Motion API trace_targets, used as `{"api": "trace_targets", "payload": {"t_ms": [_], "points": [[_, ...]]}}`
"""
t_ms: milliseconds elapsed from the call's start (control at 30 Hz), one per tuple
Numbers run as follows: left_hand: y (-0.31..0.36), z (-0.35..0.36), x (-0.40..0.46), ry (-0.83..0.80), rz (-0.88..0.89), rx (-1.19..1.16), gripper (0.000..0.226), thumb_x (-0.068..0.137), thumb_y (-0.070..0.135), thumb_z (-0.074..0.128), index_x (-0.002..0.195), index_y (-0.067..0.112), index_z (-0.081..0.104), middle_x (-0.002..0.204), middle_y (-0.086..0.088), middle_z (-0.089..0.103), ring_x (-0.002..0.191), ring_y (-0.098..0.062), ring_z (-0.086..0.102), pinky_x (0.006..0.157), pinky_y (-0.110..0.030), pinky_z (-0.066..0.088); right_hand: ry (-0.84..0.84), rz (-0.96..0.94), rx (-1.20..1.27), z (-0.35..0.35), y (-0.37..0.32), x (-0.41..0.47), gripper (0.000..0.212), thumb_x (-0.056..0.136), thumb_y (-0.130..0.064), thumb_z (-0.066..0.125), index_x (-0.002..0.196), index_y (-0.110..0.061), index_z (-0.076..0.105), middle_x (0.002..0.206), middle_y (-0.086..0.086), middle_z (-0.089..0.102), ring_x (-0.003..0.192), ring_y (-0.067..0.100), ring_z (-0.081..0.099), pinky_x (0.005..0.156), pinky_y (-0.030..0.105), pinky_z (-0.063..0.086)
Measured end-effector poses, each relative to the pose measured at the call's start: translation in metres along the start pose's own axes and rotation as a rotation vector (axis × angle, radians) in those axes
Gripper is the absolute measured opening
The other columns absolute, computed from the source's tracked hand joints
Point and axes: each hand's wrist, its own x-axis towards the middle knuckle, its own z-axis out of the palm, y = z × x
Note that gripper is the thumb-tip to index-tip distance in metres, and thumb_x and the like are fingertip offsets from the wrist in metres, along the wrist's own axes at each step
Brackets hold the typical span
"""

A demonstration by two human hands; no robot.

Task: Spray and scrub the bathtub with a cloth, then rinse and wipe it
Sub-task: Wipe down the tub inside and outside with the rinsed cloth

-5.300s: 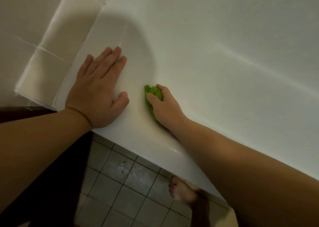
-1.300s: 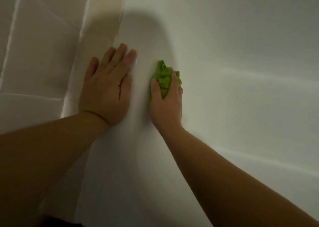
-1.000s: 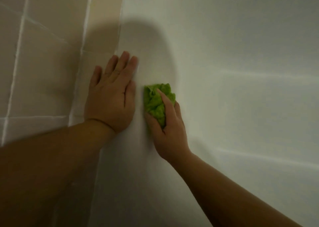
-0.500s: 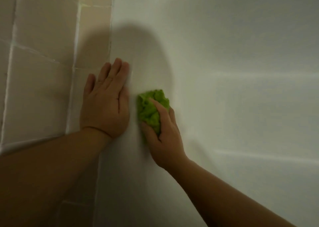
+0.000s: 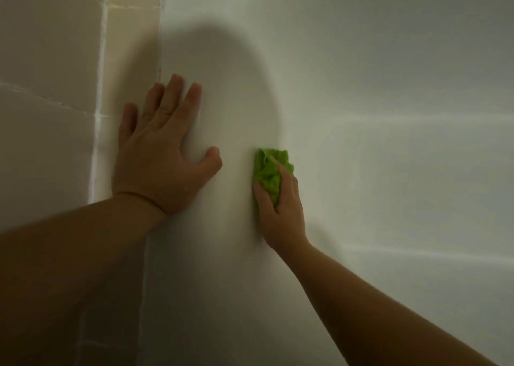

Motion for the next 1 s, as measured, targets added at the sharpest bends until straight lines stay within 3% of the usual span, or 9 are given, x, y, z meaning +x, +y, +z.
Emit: {"api": "trace_targets", "payload": {"t_ms": [100, 200, 333, 533, 600, 667, 800, 900, 1000], "points": [[0.001, 0.0, 0.006, 0.004, 0.006, -0.01, 0.09, 0.081, 0.061, 0.047, 0.163, 0.039, 0.018, 0.173, 0.007, 0.012, 0.159, -0.018, 0.01, 0.127, -0.049, 0.006, 0.008, 0.122, -0.035, -0.012, 0.05, 0.005, 0.064, 0.096, -0.055, 0.051, 0.154, -0.032, 0.039, 0.147, -0.004, 0.049, 0.134, 0.011, 0.047, 0.114, 0.031, 0.037], [0.0, 0.0, 0.01, 0.016, 0.015, -0.023, 0.089, 0.081, 0.06, 0.048, 0.163, 0.038, 0.019, 0.172, 0.006, 0.013, 0.159, -0.018, 0.01, 0.127, -0.049, 0.006, 0.066, 0.27, -0.023, -0.02, 0.089, 0.036, 0.05, 0.094, -0.05, 0.052, 0.135, -0.022, 0.054, 0.125, 0.005, 0.06, 0.121, 0.028, 0.058, 0.106, 0.042, 0.046], [0.001, 0.001, 0.014, 0.023, 0.011, -0.035, 0.088, 0.082, 0.06, 0.048, 0.163, 0.038, 0.021, 0.172, 0.007, 0.014, 0.159, -0.017, 0.01, 0.127, -0.05, 0.006, 0.166, 0.537, 0.058, -0.016, 0.093, 0.091, 0.05, 0.102, -0.043, 0.054, 0.144, -0.017, 0.045, 0.132, 0.014, 0.054, 0.123, 0.036, 0.053, 0.102, 0.042, 0.042], [0.0, 0.002, 0.027, 0.037, 0.017, -0.033, 0.088, 0.082, 0.059, 0.048, 0.163, 0.037, 0.022, 0.172, 0.005, 0.016, 0.159, -0.018, 0.012, 0.127, -0.053, 0.008, 0.095, 0.29, 0.018, -0.017, 0.09, 0.049, 0.06, 0.103, -0.045, 0.055, 0.157, -0.028, 0.035, 0.153, 0.0, 0.046, 0.141, 0.022, 0.044, 0.117, 0.034, 0.034], [0.002, 0.001, 0.032, 0.058, 0.012, -0.038, 0.087, 0.082, 0.058, 0.05, 0.162, 0.037, 0.024, 0.172, 0.005, 0.018, 0.158, -0.018, 0.013, 0.127, -0.054, 0.009, 0.056, 0.288, -0.046, -0.021, 0.115, 0.025, 0.063, 0.103, -0.047, 0.054, 0.159, -0.029, 0.033, 0.158, 0.002, 0.043, 0.145, 0.022, 0.042, 0.121, 0.04, 0.033], [0.003, 0.001, 0.036, 0.057, 0.003, -0.048, 0.087, 0.082, 0.057, 0.05, 0.162, 0.036, 0.025, 0.172, 0.005, 0.018, 0.158, -0.018, 0.014, 0.127, -0.053, 0.008, 0.04, 0.353, -0.11, -0.026, 0.138, 0.018, 0.064, 0.103, -0.044, 0.055, 0.16, -0.026, 0.032, 0.161, 0.006, 0.038, 0.147, 0.026, 0.038, 0.123, 0.036, 0.028], [0.005, -0.001, 0.043, 0.056, 0.009, -0.055, 0.087, 0.081, 0.057, 0.05, 0.162, 0.035, 0.026, 0.171, 0.003, 0.018, 0.159, -0.02, 0.014, 0.126, -0.052, 0.006, 0.177, 0.519, -0.1, -0.022, 0.14, 0.062, 0.059, 0.101, -0.038, 0.058, 0.151, -0.012, 0.041, 0.145, 0.02, 0.044, 0.134, 0.039, 0.043, 0.113, 0.042, 0.034], [0.006, -0.002, 0.046, 0.061, 0.019, -0.057, 0.087, 0.082, 0.056, 0.051, 0.162, 0.034, 0.027, 0.171, 0.0, 0.02, 0.158, -0.022, 0.015, 0.126, -0.054, 0.008, 0.274, 0.488, -0.013, -0.02, 0.106, 0.115, 0.057, 0.097, -0.047, 0.054, 0.141, -0.011, 0.05, 0.13, 0.017, 0.052, 0.123, 0.039, 0.051, 0.106, 0.045, 0.041], [0.007, -0.002, 0.052, 0.062, 0.019, -0.058, 0.086, 0.082, 0.056, 0.05, 0.162, 0.033, 0.028, 0.171, 0.0, 0.02, 0.158, -0.023, 0.015, 0.125, -0.054, 0.008, 0.237, 0.437, 0.129, -0.018, 0.068, 0.152, 0.058, 0.099, -0.047, 0.053, 0.148, -0.018, 0.044, 0.143, 0.011, 0.048, 0.132, 0.031, 0.047, 0.111, 0.041, 0.037]]}}
